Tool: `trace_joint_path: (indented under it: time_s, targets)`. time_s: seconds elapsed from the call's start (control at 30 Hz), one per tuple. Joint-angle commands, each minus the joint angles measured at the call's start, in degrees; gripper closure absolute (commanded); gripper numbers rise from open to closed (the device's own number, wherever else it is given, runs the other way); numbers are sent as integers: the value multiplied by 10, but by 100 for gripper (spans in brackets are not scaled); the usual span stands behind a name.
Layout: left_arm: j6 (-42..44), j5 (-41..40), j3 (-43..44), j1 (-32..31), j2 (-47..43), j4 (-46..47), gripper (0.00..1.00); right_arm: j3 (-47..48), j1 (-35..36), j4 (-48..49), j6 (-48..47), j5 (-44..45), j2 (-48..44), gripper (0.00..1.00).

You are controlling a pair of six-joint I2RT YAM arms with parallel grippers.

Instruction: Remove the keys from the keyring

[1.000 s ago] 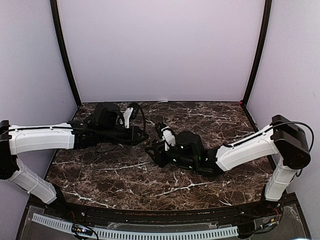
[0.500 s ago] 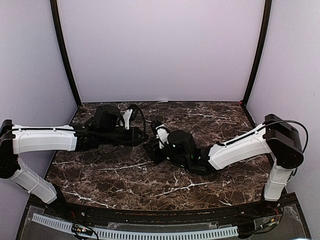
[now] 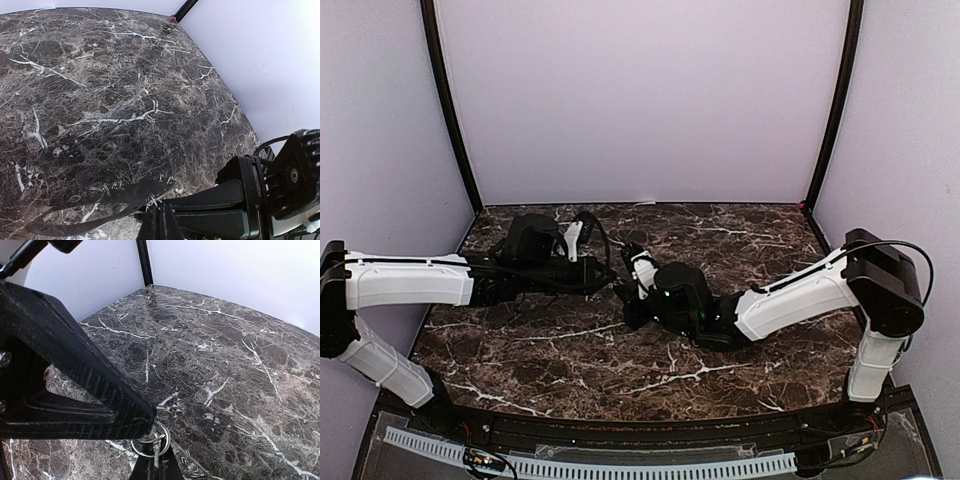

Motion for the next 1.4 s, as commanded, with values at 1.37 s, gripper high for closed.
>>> trace_joint_path:
  time_s: [1.37]
  targets:
    - [-41,228,10,31,-35,-53,100,-41,-3,16,-65,30,-31,100]
